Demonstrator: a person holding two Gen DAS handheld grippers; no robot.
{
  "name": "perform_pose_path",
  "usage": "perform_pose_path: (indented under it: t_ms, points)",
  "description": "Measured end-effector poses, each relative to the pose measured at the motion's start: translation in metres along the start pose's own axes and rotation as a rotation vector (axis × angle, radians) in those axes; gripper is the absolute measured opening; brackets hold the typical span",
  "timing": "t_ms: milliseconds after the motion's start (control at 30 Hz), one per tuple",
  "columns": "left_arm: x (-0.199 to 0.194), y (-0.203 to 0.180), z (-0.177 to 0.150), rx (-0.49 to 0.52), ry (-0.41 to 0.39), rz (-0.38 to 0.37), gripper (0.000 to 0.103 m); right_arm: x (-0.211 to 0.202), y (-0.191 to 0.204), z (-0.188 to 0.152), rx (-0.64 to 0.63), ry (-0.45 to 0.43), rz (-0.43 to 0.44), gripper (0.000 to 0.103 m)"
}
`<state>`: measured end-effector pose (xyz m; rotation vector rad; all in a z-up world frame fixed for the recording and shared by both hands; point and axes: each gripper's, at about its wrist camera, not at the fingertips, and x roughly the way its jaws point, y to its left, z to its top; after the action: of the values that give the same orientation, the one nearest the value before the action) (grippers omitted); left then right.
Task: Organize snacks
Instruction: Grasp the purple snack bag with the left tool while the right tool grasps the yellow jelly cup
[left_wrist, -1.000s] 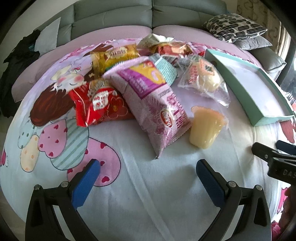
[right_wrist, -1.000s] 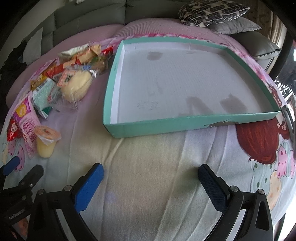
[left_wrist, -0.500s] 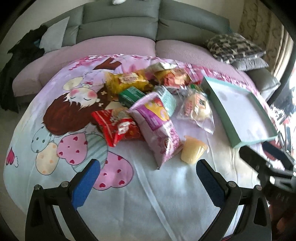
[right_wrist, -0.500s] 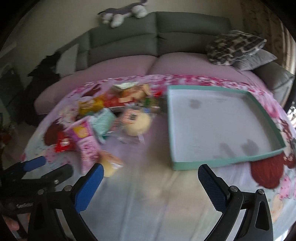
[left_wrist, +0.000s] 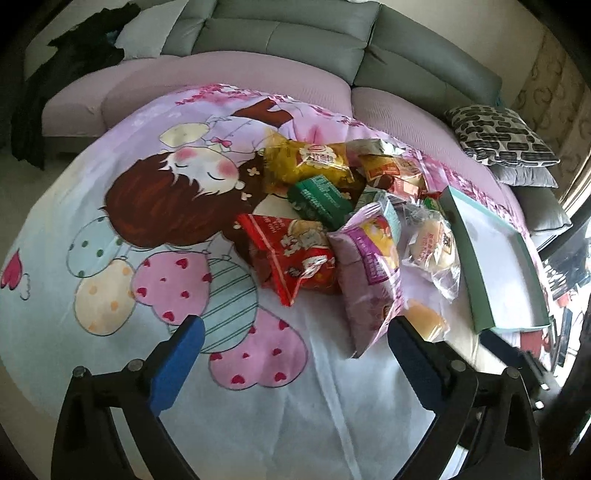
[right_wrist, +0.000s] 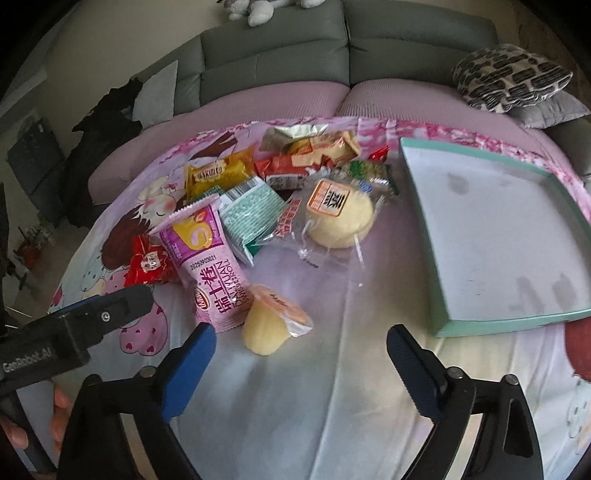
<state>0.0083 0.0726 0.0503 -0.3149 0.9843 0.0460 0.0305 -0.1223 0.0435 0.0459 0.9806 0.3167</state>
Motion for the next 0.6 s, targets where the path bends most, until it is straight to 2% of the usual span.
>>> perform_pose_path:
  t_ms: [67, 167, 267, 400, 600]
  points:
    - [0.005, -0.004, 0.003, -0.004, 0.012, -0.017, 0.098, 0.004, -0.001, 0.000, 0.014, 0.007, 0.013, 0.085]
    - [0.013, -0.009, 0.007, -0.018, 0.039, -0.051, 0.083, 0.010, -0.004, 0.001, 0.039, 0.015, 0.032, 0.080]
    - [0.023, -0.016, 0.011, -0.037, 0.072, -0.078, 0.082, 0.014, -0.008, 0.003, 0.062, 0.021, 0.055, 0.075]
    - [0.032, -0.024, 0.012, -0.046, 0.100, -0.096, 0.074, 0.019, -0.011, 0.002, 0.084, 0.026, 0.067, 0.069]
    - [0.050, -0.031, 0.013, -0.094, 0.157, -0.127, 0.064, 0.023, -0.013, 0.004, 0.105, 0.020, 0.092, 0.067]
